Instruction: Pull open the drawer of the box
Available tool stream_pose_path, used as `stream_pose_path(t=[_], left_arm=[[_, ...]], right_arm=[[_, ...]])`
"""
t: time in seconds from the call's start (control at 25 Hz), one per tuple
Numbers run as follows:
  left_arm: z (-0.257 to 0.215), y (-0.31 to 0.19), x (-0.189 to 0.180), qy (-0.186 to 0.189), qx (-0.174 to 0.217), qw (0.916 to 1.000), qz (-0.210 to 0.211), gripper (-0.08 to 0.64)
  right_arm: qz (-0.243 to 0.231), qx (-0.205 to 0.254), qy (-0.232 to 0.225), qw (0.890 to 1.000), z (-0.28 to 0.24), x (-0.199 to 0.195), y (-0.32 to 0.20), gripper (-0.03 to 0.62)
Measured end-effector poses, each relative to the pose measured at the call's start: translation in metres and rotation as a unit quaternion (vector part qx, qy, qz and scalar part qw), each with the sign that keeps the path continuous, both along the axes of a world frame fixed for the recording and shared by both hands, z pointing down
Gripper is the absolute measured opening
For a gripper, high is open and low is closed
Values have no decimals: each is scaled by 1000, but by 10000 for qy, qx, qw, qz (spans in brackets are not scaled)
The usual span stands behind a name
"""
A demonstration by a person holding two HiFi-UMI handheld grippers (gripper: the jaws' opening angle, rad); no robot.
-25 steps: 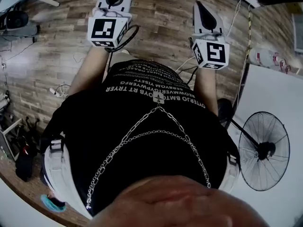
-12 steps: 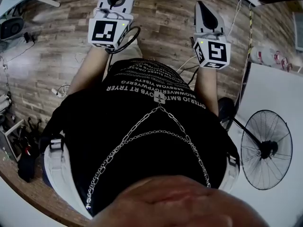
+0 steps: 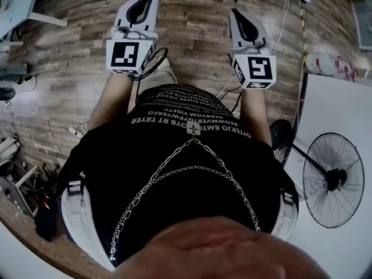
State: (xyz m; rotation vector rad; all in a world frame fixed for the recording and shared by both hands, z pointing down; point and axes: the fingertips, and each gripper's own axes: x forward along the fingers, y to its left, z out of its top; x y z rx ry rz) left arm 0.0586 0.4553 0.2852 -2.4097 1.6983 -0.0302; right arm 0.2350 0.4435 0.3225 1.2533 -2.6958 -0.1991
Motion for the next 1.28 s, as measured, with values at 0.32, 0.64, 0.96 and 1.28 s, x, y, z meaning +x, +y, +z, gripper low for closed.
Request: stream_pose_path(t=[0.32, 0.64, 0.96, 1.28], left_arm=[[-6, -57, -29, -95, 294, 9995, 51, 6], [-2, -124, -66, -172, 380, 9990, 142, 6], [11, -181, -99, -57, 245, 9993, 270, 6], [14, -216, -139, -48, 243, 9991, 350, 5]], right_arm=[[239, 340, 56, 9991, -13, -27, -62, -4], [323, 458, 55, 9984, -14, -66, -132, -4], [385, 340, 107, 9986, -5, -100, -185, -5], [452, 310, 126, 9984, -4, -139, -221, -4]])
